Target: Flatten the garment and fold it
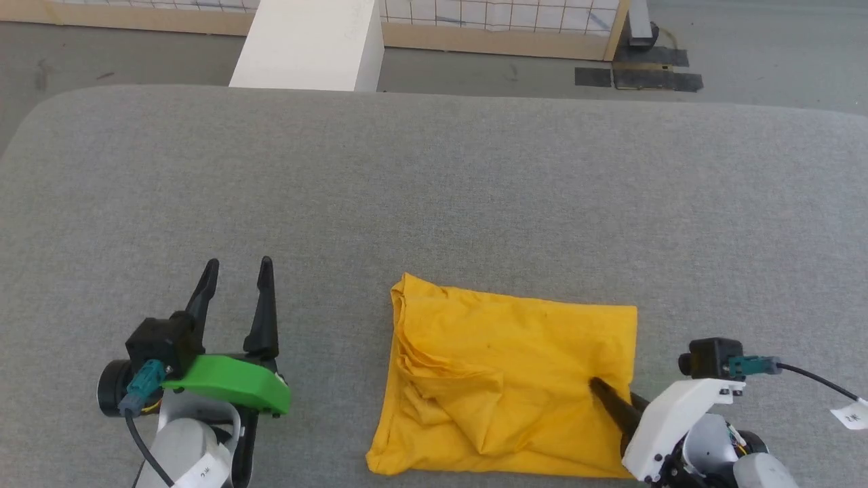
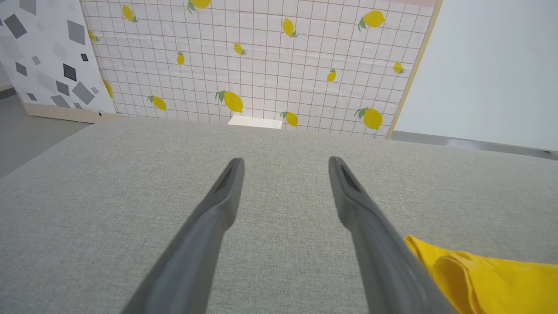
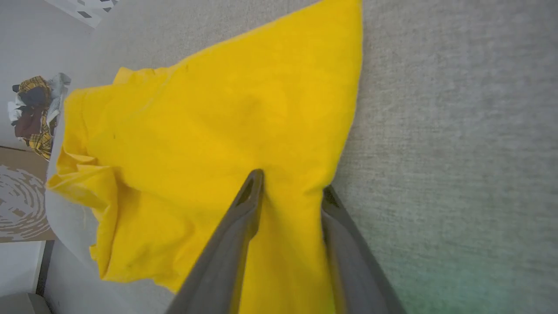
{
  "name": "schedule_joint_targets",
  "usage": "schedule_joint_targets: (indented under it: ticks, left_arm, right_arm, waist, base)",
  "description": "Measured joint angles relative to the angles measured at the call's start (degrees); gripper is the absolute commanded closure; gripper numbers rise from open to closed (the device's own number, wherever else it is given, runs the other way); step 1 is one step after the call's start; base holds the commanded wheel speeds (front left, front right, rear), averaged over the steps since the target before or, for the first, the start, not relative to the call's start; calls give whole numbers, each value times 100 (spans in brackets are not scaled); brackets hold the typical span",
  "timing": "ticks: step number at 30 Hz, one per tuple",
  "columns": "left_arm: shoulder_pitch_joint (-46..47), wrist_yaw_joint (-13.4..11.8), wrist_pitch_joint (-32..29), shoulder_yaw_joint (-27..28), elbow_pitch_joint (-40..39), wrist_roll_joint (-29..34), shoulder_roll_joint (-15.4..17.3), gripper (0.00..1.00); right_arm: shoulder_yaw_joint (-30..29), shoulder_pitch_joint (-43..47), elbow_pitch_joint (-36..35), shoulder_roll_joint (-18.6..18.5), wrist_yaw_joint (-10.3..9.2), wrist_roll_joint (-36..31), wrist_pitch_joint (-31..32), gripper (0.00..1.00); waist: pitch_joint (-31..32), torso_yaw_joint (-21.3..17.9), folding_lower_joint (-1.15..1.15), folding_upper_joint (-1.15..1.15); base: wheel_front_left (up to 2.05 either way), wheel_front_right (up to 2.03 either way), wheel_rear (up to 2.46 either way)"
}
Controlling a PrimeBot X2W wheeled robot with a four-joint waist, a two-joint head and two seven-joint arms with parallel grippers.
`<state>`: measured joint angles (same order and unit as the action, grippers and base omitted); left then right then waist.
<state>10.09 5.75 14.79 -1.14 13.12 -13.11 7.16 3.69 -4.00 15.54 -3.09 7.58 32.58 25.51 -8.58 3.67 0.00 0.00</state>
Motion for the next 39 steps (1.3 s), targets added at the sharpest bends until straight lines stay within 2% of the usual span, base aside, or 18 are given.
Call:
schedule_joint_targets:
  ticks: [4,10,13,20,25,30,39]
  left_arm:
    - [-102,-1,0,53,-8,-1,-2,0]
    - [-155,-9,0,125,-82,0,4,0]
    - [-152,-10,0,135,-134,1,11,0]
    - [-68,-36,0,174,-318,3,80,0]
    - [171,-51,-2,160,-465,48,190,0]
    - [530,-53,-199,40,-751,122,358,0]
    - [865,-49,-503,-111,-1036,164,530,0]
  right_arm:
    - [21,-60,-304,25,0,-1046,103,100]
    - [396,-695,-1379,24,0,-2998,842,100]
    - [794,-1129,-1653,-263,0,-3628,1117,100]
    - [1069,-1974,-1744,-1355,1,-3852,1283,100]
    - [655,-2433,-1383,-1917,2,-3976,1178,100]
    - [-199,-2791,-430,-2085,1,-4192,686,100]
    - [-1087,-3312,531,-2037,2,-4667,-25,100]
  waist:
    - [8,-55,0,0]
    - [-22,-274,0,0]
    - [-66,-440,0,0]
    - [-224,-916,0,0]
    - [-424,-1335,0,0]
    - [-890,-1772,0,0]
    - [-1603,-1972,0,0]
  base:
    - [0,0,0]
    - [0,0,0]
    - [0,0,0]
    - [0,0,0]
    - [0,0,0]
    - [0,0,0]
    - [0,0,0]
